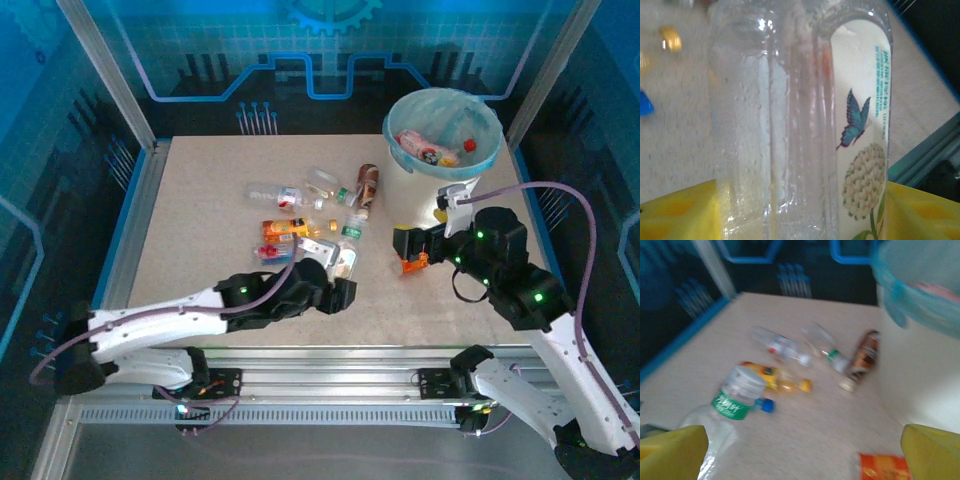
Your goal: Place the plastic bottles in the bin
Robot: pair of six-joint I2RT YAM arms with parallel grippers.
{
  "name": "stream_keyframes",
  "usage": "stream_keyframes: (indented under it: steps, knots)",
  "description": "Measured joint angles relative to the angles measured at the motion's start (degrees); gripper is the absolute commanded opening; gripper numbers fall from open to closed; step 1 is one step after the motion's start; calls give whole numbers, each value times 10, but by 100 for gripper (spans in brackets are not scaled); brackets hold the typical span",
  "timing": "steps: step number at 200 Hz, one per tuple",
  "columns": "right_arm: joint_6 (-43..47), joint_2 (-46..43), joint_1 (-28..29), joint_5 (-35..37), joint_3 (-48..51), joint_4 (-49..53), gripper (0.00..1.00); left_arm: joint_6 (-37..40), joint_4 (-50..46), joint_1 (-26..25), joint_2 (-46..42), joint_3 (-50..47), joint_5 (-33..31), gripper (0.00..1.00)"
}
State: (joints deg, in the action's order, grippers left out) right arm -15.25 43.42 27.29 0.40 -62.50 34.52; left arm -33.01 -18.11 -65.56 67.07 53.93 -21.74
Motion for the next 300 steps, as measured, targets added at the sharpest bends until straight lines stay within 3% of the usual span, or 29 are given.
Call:
stream_keyframes:
  steps: [26,56,113,164,188,300]
  knots:
    - [-19,-5,0,-106,0,-81,100,106,74,0,-80,-38,-1,66]
    - [-46,10,0,-182,-3,-150,100,204,131,0,-145,-57,6,65]
    - [-79,90,12,-284,-44,-224,97,317,150,0,-174,-58,28,65]
    - [-68,127,45,-328,-81,-235,88,349,150,0,-174,-58,34,65]
    - [-62,138,49,-336,-95,-235,79,352,150,0,-174,-58,36,65]
    - [-37,166,60,-383,-112,-230,53,364,150,0,-174,-58,40,65]
